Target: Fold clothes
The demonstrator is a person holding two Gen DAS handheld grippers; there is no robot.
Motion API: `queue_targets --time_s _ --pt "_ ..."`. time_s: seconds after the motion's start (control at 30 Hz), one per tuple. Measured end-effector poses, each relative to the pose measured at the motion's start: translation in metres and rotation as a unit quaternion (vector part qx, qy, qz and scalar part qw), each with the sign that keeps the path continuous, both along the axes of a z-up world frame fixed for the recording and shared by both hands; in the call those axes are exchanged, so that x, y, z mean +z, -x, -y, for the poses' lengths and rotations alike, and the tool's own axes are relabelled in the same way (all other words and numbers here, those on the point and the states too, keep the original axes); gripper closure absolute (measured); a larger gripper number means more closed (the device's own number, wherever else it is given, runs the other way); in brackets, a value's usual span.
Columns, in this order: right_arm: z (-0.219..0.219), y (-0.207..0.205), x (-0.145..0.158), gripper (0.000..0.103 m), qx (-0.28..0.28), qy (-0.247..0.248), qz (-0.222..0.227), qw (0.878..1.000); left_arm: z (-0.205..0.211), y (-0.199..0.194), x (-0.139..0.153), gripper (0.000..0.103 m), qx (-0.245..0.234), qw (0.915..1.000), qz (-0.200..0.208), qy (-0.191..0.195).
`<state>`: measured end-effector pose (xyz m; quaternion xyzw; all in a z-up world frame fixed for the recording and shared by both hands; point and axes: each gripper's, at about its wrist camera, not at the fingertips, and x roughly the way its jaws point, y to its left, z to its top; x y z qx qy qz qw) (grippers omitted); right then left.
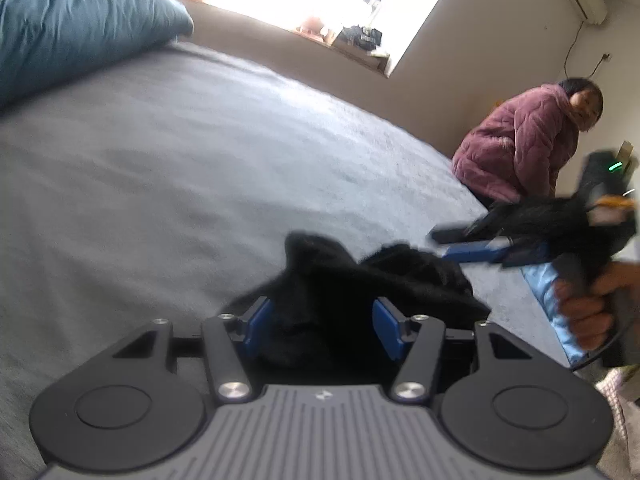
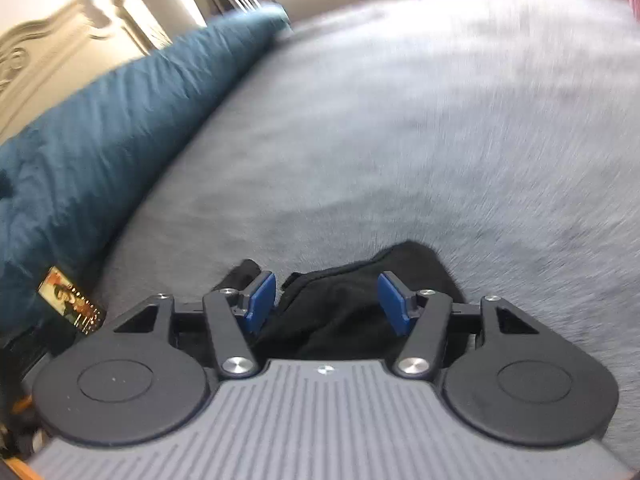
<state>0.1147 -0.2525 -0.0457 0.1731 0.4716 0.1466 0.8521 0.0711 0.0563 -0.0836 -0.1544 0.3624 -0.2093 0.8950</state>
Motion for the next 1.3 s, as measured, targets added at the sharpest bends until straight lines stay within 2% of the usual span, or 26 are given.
queue_targets --time_s 0.13,0.17,0.23,0.27,0.3,0.33,0.37,0.5,0.53,0.6,0.7,0.73,0.83,0.87,0.93,1.0,1.03,1.07,1.13,1.2,1.3 --pt "-0.014 -0.003 -0.030 0.048 -0.009 0.011 -0.042 0.999 -0.002 -0.015 0.011 0.032 0.003 0.9996 0.015 0.023" --pt "-0.013 0.001 -0.032 0.051 -0.010 0.010 -0.038 0.999 0.001 -0.023 0.011 0.030 -0.001 0.9996 0.012 0.025" --pt "-0.012 0.013 -0.032 0.068 -0.012 0.011 -0.027 1.000 0.010 -0.037 0.006 0.029 -0.012 0.9995 -0.002 0.029" --pt "-0.011 0.019 -0.030 0.085 -0.014 0.010 -0.022 1.000 0.015 -0.044 0.001 0.030 -0.016 0.9994 -0.014 0.028" --pt "-0.010 0.025 -0.030 0.093 -0.019 0.005 -0.020 1.000 0.021 -0.051 -0.004 0.032 -0.020 0.9991 -0.026 0.027" --pt "-0.003 0.033 -0.027 0.096 -0.030 -0.005 -0.013 0.999 0.026 -0.055 -0.011 0.034 -0.023 0.9986 -0.040 0.026" --pt "0.003 0.042 -0.024 0.098 -0.042 -0.016 -0.005 0.999 0.031 -0.059 -0.018 0.042 -0.025 0.9979 -0.054 0.025" --pt "0.024 0.067 -0.002 0.099 -0.080 -0.041 0.039 0.995 0.035 -0.065 -0.037 0.081 -0.019 0.9953 -0.084 0.044" --pt "0.028 0.067 -0.001 0.099 -0.087 -0.049 0.049 0.994 0.035 -0.066 -0.039 0.083 -0.013 0.9951 -0.086 0.046" --pt "0.037 0.061 0.017 0.099 -0.098 -0.066 0.091 0.989 0.032 -0.073 -0.039 0.095 0.000 0.9936 -0.095 0.062" --pt "0.052 0.050 0.046 0.099 -0.114 -0.091 0.156 0.977 0.027 -0.098 -0.022 0.099 0.022 0.9896 -0.095 0.106" --pt "0.057 0.047 0.056 0.099 -0.120 -0.099 0.177 0.972 0.028 -0.107 -0.010 0.099 0.027 0.9903 -0.082 0.109" --pt "0.072 0.036 0.085 0.099 -0.135 -0.123 0.241 0.953 0.028 -0.131 0.051 0.099 0.041 0.9914 -0.010 0.124" --pt "0.077 0.032 0.094 0.099 -0.140 -0.131 0.262 0.946 0.025 -0.131 0.078 0.099 0.045 0.9900 0.027 0.131" --pt "0.087 0.025 0.114 0.099 -0.150 -0.146 0.304 0.930 0.017 -0.126 0.124 0.100 0.053 0.9839 0.097 0.141" --pt "0.097 0.018 0.133 0.100 -0.159 -0.161 0.345 0.911 0.007 -0.113 0.164 0.100 0.060 0.9740 0.163 0.145" --pt "0.102 0.015 0.143 0.100 -0.163 -0.169 0.365 0.901 0.001 -0.104 0.172 0.100 0.068 0.9724 0.175 0.138" --pt "0.111 0.022 0.138 0.100 -0.172 -0.169 0.359 0.902 -0.004 -0.095 0.180 0.100 0.076 0.9706 0.187 0.131" --pt "0.129 0.038 0.125 0.100 -0.189 -0.168 0.339 0.906 -0.016 -0.082 0.175 0.100 0.094 0.9731 0.178 0.112" --pt "0.147 0.054 0.112 0.100 -0.206 -0.166 0.320 0.910 -0.026 -0.068 0.154 0.100 0.111 0.9783 0.147 0.094" --pt "0.174 0.079 0.092 0.100 -0.231 -0.163 0.290 0.914 -0.040 -0.041 0.101 0.100 0.139 0.9857 0.081 0.050"
